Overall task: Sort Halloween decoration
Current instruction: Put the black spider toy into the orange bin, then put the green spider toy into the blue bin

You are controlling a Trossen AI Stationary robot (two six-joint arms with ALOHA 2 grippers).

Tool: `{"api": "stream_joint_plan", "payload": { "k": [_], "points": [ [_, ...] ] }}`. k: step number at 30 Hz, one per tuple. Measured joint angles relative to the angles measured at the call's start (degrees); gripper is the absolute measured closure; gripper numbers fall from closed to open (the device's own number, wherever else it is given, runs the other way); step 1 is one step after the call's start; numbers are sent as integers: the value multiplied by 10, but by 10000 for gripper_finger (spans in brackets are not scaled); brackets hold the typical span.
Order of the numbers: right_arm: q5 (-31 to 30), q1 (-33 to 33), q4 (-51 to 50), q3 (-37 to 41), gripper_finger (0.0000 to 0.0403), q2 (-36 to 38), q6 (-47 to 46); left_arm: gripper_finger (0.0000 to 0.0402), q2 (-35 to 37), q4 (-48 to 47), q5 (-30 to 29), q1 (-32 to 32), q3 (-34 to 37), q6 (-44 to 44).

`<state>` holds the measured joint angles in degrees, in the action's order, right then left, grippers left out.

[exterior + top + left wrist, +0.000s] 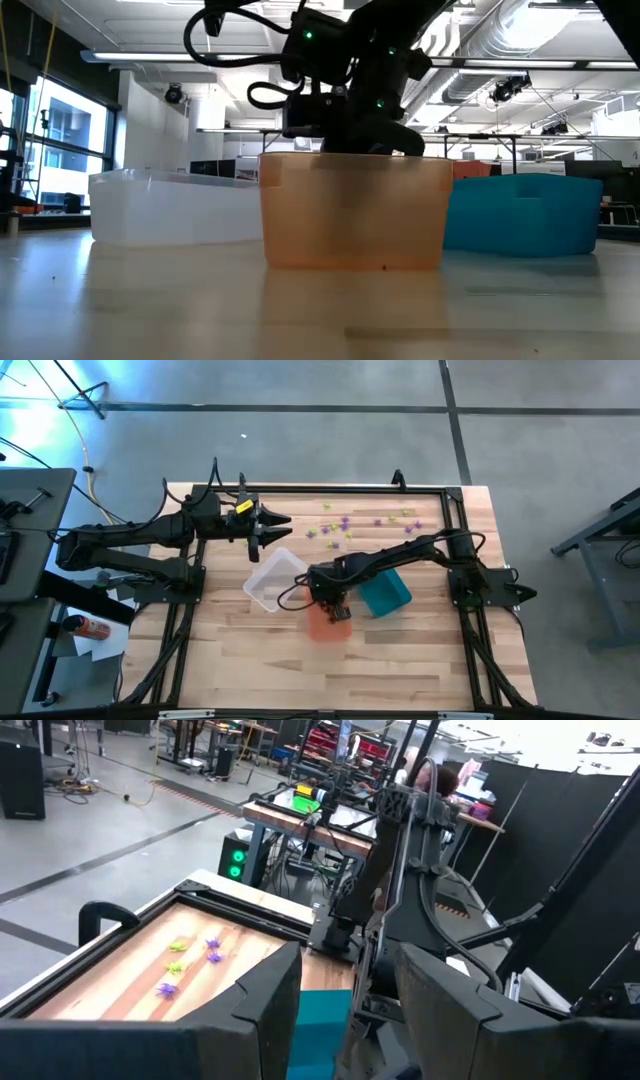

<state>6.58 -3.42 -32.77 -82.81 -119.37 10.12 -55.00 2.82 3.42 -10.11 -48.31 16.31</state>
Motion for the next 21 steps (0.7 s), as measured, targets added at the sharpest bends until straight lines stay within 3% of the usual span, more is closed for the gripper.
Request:
{"api": "stream_joint_plan", "payload": {
  "k": [3,7,13,21],
  "points": [
    [27,0,0,0,387,0,-17,250,0,0,0,0,0,0],
    [52,-3,-11,0,335,2,-26,250,0,0,0,0,0,0],
    [16,-4,-8,0,263,48,-21,250,0,0,0,0,0,0],
    [6,13,-105,-1,248,170,-11,250,0,-2,0,0,0,0]
  ]
}}
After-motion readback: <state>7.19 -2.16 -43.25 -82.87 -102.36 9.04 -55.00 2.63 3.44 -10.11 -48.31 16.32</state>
